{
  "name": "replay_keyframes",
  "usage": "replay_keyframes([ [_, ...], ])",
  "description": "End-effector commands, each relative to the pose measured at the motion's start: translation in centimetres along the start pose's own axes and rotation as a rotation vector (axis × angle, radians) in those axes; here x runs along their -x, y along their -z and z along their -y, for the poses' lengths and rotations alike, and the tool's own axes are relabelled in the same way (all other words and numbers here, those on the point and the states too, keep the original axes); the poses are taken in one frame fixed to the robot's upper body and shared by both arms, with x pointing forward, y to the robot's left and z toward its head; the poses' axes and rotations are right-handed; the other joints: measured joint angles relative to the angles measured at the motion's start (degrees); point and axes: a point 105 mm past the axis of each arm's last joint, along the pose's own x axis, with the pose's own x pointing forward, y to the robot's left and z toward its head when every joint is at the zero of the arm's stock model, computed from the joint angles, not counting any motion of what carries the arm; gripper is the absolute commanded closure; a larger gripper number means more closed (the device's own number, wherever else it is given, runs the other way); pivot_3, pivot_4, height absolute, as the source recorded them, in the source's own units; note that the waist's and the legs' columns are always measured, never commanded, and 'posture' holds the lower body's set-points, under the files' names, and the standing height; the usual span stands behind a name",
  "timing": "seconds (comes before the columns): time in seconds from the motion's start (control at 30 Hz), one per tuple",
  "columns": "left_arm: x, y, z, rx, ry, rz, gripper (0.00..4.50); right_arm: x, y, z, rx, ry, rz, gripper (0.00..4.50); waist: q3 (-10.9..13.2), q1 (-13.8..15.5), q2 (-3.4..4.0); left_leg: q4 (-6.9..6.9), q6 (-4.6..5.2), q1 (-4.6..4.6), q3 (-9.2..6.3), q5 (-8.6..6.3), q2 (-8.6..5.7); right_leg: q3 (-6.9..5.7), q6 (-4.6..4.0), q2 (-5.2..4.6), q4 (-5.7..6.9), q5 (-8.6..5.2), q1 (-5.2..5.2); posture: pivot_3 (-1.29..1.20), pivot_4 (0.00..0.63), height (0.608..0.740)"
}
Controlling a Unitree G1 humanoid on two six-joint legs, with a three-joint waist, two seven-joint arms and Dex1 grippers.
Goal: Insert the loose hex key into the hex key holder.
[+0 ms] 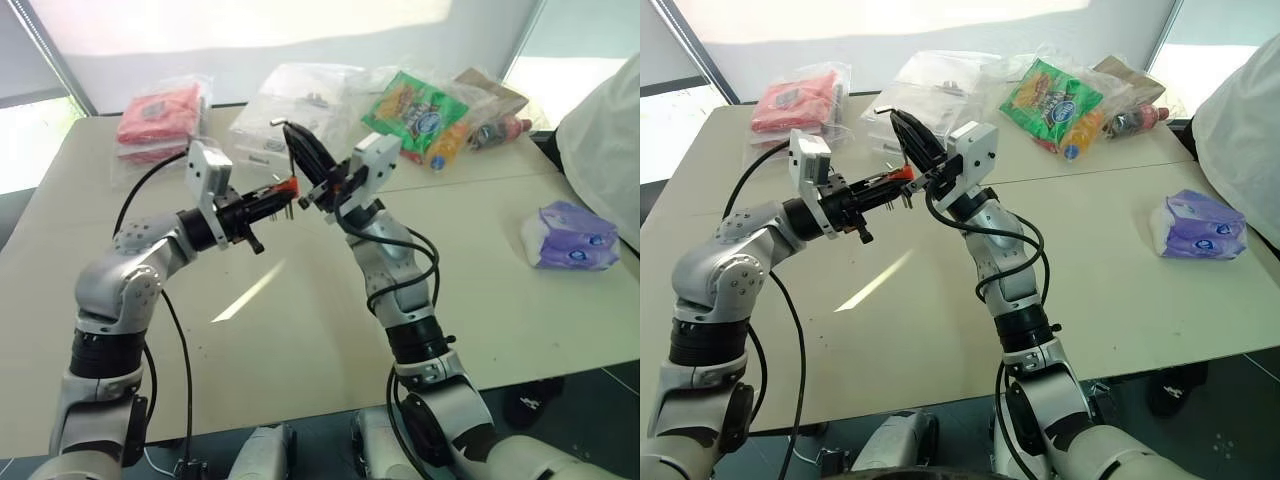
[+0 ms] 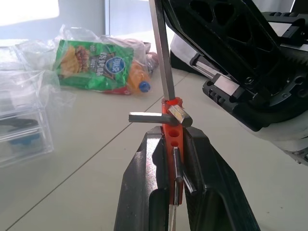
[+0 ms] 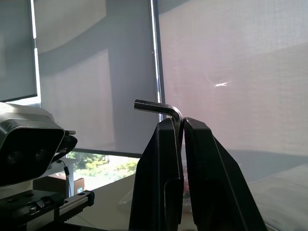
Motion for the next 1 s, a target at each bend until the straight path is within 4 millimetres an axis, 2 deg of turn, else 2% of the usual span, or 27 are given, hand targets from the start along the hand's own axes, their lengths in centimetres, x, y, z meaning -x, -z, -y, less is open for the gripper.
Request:
replay_keyframes([
  [0.03, 0.2, -2.2, 0.3, -0.041, 0.010, 0.074, 4.50, -0.4, -1.1, -0.6, 0.025, -0.023, 0.040, 4.49, 0.0, 0.0, 0.00, 0.00, 0.00, 0.00, 0.00, 0.00, 0.00, 0.00, 0.00, 0.00, 0.00, 0.00, 0.00, 0.00, 0.150, 0.740],
  [0.47, 0.1, -2.4, 0.1, -0.018, 0.008, 0.084, 4.50, -0.3, -1.6, -1.6, 0.058, -0.073, 0.052, 4.49, 0.0, 0.0, 0.00, 0.01, 0.00, 0.00, 0.00, 0.00, 0.00, 0.00, 0.00, 0.00, 0.00, 0.00, 0.00, 0.00, 0.150, 0.740],
  [1.0, -0.1, -2.4, 0.6, -0.019, 0.028, 0.081, 4.50, -0.4, -1.4, -0.4, 0.098, -0.027, 0.047, 4.49, 0.0, 0.0, 0.00, 0.00, 0.00, 0.00, 0.00, 0.00, 0.00, 0.00, 0.00, 0.00, 0.00, 0.00, 0.00, 0.00, 0.150, 0.740],
])
